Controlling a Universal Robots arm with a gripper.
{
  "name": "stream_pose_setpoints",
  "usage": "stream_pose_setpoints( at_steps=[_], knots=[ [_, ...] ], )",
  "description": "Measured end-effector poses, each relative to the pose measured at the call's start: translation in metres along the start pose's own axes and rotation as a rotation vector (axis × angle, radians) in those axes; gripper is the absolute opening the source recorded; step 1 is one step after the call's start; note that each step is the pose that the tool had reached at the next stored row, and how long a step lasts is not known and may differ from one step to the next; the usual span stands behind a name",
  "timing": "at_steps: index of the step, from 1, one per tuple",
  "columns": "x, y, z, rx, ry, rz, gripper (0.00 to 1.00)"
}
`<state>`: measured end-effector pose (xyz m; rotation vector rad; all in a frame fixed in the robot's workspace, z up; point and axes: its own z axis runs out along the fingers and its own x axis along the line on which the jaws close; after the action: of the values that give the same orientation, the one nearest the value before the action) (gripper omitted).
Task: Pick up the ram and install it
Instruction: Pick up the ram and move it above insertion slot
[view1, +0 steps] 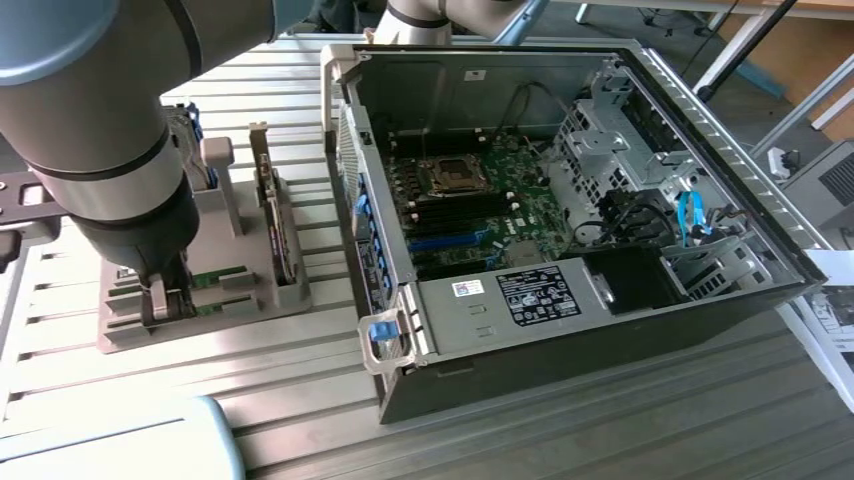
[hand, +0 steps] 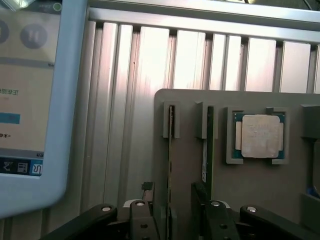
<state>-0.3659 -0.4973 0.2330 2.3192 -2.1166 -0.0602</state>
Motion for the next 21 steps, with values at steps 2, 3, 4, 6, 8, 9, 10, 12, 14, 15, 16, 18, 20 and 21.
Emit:
stream_pose_setpoints(
  at_steps=[2,3,4,6,8,9,10,12,14,15,16,18,20,21],
  knots=[
    [0.001,0.0007,0.0031,-0.0001,0.0000,-0.001,0.42],
    [0.002,0.0009,0.0047,-0.0001,0.0000,-0.001,0.42],
    [0.002,0.0012,0.0063,-0.0001,0.0001,-0.001,0.42],
    [0.003,0.0018,0.0094,-0.0002,0.0001,-0.002,0.42],
    [0.004,0.0024,0.0125,-0.0002,0.0001,-0.003,0.42],
    [0.005,0.0026,0.0141,-0.0002,0.0001,-0.003,0.42],
    [0.006,0.0029,0.0161,-0.0002,0.0001,-0.004,0.42],
    [0.006,0.0031,0.0186,-0.0003,0.0002,-0.004,0.42],
    [0.007,0.0031,0.0207,-0.0003,0.0003,-0.005,0.42],
    [0.007,0.0030,0.0216,-0.0003,0.0003,-0.006,0.42],
    [0.007,0.0030,0.0224,-0.0003,0.0003,-0.006,0.42],
    [0.007,0.0029,0.0240,-0.0003,0.0003,-0.007,0.42],
    [0.007,0.0029,0.0253,-0.0004,0.0003,-0.007,0.42],
    [0.007,0.0029,0.0257,-0.0005,0.0004,-0.007,0.42]
  ],
)
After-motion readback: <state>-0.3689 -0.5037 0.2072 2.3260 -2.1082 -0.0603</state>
